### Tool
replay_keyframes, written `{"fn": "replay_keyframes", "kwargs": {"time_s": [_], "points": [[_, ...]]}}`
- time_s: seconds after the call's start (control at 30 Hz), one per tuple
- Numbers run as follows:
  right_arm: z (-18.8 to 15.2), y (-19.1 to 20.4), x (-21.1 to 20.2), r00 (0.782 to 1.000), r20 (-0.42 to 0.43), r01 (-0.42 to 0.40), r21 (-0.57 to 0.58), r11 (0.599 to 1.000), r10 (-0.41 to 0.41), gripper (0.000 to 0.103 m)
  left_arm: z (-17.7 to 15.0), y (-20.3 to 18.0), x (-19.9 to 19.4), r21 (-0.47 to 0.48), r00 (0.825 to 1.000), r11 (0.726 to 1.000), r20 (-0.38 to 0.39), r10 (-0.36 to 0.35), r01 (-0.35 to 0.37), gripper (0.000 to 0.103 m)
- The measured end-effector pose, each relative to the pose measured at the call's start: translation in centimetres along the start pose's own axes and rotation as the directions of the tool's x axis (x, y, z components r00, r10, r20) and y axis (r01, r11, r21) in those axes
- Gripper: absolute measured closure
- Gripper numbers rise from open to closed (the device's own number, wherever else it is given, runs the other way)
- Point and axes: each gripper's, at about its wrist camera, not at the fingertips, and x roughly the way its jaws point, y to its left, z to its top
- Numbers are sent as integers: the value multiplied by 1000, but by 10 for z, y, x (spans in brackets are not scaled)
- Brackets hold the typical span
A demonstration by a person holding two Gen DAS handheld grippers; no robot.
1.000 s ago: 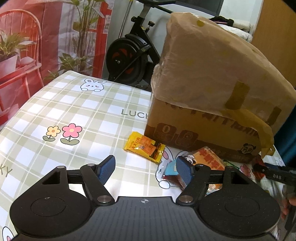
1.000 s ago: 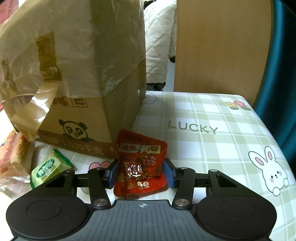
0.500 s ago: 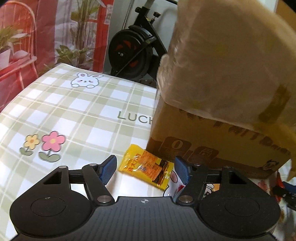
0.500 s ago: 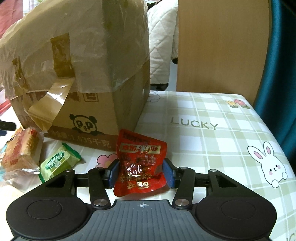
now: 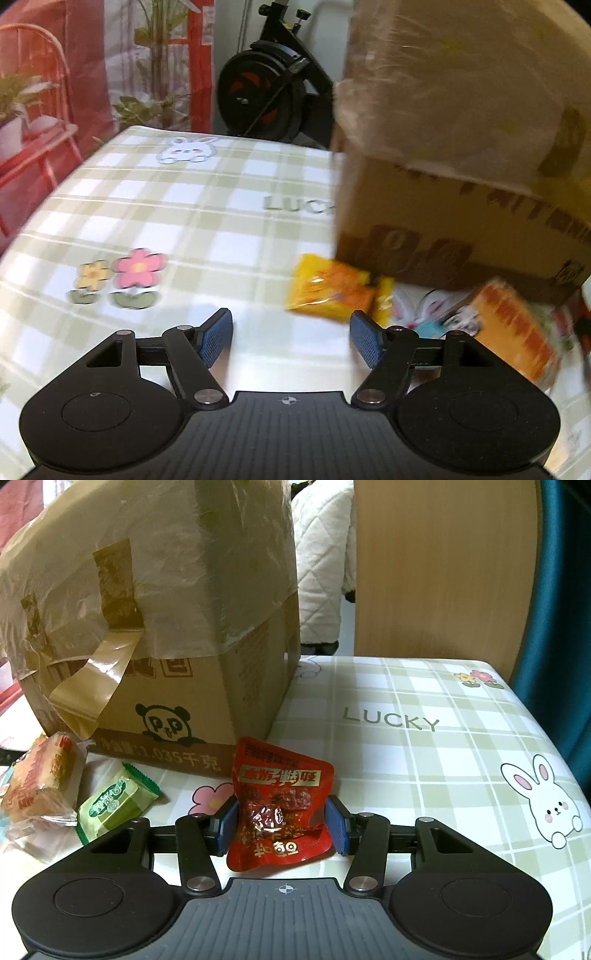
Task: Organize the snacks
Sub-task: 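Grasp the red jerky packet with the right tool while the left tool closes near the blue bar, then grasp the yellow meat snack packet with the left tool while the right tool lifts the jerky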
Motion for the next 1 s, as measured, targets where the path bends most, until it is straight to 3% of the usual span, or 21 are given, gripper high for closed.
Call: {"fn": "replay_keyframes", "kwargs": {"time_s": [0.07, 0.17, 0.3, 0.43, 0.5, 0.67, 1.0], "points": [[-1, 0, 0, 1000, 2, -2, 2, 1000, 2, 57, 1, 10, -3, -46, 1000, 999, -11, 11, -12, 30], [-2, 1, -1, 1000, 3, -3, 12, 1000, 3, 57, 7, 17, -8, -119, 999, 991, 4, -55, 55, 30], [-2, 1, -2, 1000, 2, -5, 11, 1000, 5, 57, 15, -8, -2, -58, 996, 995, 18, -86, 87, 30], [-3, 2, -3, 1000, 3, -6, 9, 1000, 6, 57, 18, -30, 16, -18, 994, 994, -19, -109, 108, 29], [-3, 2, -4, 1000, 3, -7, 10, 1000, 7, 57, 18, -38, 22, 13, 997, 997, -9, -79, 79, 24], [-3, 4, -3, 1000, 2, -8, 9, 1000, 8, 57, 15, -40, 26, 52, 999, 997, -15, -48, 49, 24], [-3, 4, -6, 1000, 8, -16, 21, 1000, 15, 57, 5, 0, 3, 33, 999, 999, -29, 28, -27, 24]]}}
